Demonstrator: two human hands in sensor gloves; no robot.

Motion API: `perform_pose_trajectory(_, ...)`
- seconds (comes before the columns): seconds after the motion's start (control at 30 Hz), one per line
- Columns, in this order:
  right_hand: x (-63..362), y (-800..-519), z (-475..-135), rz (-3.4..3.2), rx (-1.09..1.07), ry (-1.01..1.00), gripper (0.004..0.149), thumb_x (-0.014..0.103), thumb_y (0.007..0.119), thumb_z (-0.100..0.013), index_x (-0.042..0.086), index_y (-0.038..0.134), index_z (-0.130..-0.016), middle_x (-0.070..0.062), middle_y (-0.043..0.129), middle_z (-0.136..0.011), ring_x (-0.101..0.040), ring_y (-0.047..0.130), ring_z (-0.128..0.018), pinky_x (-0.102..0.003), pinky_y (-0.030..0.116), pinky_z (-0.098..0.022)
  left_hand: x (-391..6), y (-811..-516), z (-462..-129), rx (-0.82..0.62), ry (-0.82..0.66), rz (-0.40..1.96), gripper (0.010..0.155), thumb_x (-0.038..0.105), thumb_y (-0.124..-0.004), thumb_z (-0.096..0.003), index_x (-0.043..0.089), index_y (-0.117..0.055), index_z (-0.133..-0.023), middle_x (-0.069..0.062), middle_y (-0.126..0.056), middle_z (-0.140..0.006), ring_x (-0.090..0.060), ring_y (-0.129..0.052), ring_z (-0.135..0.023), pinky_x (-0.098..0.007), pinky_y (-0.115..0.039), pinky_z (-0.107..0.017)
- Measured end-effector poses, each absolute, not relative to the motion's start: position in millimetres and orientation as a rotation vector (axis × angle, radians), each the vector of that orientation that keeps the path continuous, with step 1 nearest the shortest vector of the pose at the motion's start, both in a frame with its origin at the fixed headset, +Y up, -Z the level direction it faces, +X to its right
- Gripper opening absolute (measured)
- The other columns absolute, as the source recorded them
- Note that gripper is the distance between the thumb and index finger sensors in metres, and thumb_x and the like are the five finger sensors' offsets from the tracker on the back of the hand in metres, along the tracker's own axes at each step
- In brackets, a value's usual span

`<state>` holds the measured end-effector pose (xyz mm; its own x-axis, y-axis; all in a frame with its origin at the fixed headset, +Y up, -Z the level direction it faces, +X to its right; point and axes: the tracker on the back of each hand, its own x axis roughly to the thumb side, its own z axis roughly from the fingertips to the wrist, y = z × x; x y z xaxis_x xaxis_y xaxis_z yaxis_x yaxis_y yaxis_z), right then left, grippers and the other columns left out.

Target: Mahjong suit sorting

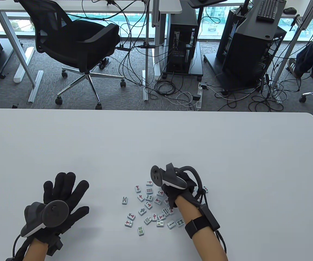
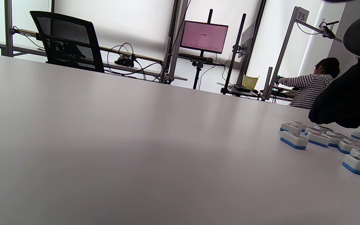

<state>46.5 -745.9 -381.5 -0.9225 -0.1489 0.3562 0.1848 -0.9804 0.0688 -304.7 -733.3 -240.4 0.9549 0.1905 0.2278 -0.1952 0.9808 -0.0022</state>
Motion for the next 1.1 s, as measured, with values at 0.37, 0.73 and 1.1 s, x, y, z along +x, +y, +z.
perform_pose_trajectory(0.37, 41.7, -763.2, -369.9, -2.718, -0.707, -0.249, 0.06, 0.029, 0.086, -0.045, 0.029, 0.067, -0.102, -0.004, 0.097, -0.063, -0.019, 0.093, -0.032, -0.033, 0.083, -0.026, -303.1, -736.4, -240.9, 0.01, -0.233, 0.176, 0.08, 0.076, -0.055, -0.0428, 0.049, -0.022, -0.11, 0.019, 0.012, -0.113, -0.015, 0.016, -0.109, -0.051, 0.006, -0.076)
perform_pose_trajectory(0.73, 56.9, -753.6, -365.9, -2.745, -0.747, -0.179, 0.055, 0.035, 0.084, -0.045, 0.011, 0.075, -0.094, -0.003, 0.097, -0.052, -0.014, 0.091, -0.022, -0.028, 0.082, -0.017, -302.7, -735.5, -240.5, 0.009, -0.233, 0.175, 0.08, 0.076, -0.055, -0.043, 0.049, -0.022, -0.11, 0.019, 0.012, -0.113, -0.015, 0.016, -0.109, -0.051, 0.006, -0.076)
perform_pose_trajectory(1.1, 133.1, -720.8, -309.9, -2.929, -0.649, -0.431, 0.058, 0.037, 0.087, -0.046, 0.001, 0.078, -0.09, -0.002, 0.096, -0.042, -0.01, 0.087, -0.012, -0.025, 0.079, -0.008, -300.6, -737.9, -240.8, -0.001, -0.239, 0.163, 0.08, 0.076, -0.055, -0.0429, 0.049, -0.022, -0.11, 0.019, 0.012, -0.113, -0.015, 0.016, -0.109, -0.051, 0.006, -0.076)
